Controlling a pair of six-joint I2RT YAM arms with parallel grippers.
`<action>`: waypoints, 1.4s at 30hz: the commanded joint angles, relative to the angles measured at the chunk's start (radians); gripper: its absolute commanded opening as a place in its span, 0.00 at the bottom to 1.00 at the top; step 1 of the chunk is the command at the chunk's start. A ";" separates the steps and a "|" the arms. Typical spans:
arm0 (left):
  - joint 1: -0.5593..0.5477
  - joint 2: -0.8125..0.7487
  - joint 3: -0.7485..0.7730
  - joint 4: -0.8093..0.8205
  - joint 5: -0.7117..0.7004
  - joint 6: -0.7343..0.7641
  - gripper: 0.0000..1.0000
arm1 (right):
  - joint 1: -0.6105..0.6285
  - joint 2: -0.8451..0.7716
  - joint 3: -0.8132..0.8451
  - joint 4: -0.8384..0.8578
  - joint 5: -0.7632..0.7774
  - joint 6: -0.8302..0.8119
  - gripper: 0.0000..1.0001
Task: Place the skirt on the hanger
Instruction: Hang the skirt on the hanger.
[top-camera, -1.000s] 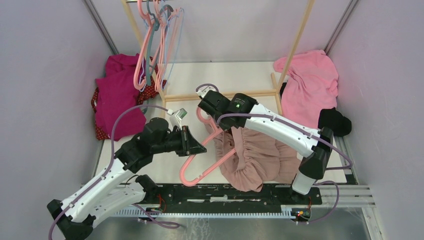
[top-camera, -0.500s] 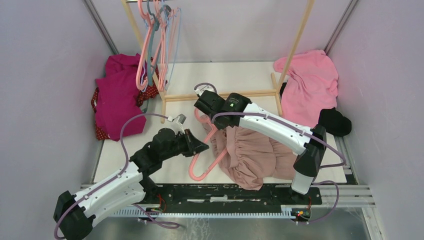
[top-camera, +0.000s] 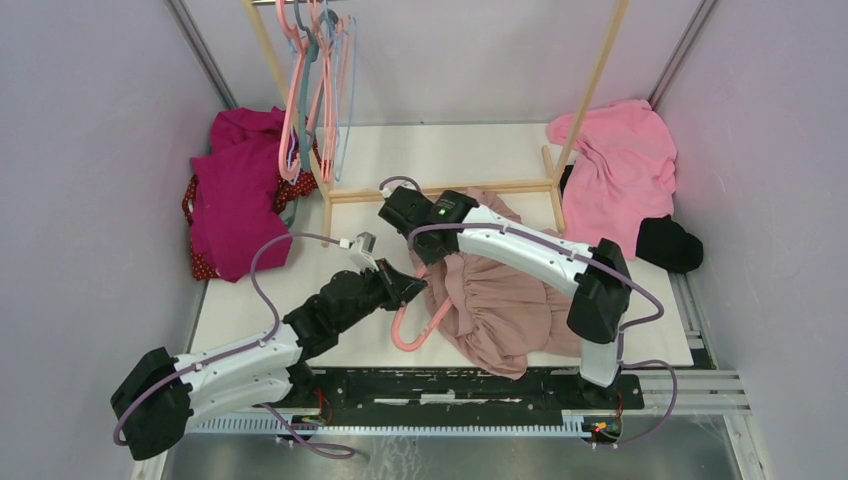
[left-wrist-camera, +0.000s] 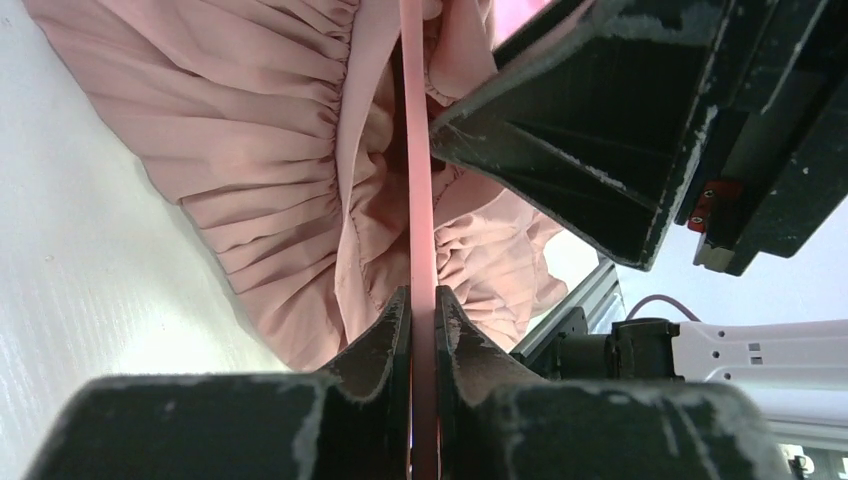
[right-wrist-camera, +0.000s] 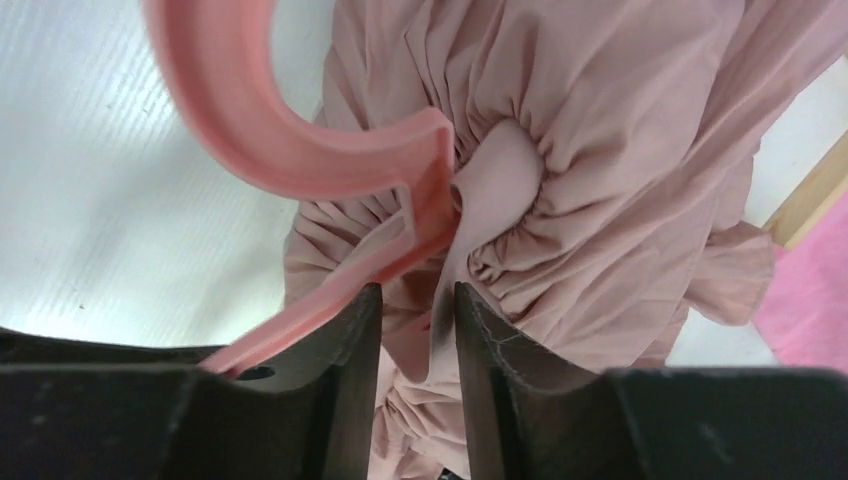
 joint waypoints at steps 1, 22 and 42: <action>-0.020 -0.001 -0.027 0.238 -0.108 0.020 0.03 | -0.001 -0.132 -0.092 0.049 -0.008 -0.004 0.41; -0.040 0.036 -0.046 0.322 -0.179 0.045 0.03 | 0.259 -0.486 -0.791 0.451 0.264 0.238 0.47; -0.044 -0.051 -0.049 0.237 -0.181 0.070 0.03 | 0.329 -0.352 -0.845 0.521 0.413 0.457 0.45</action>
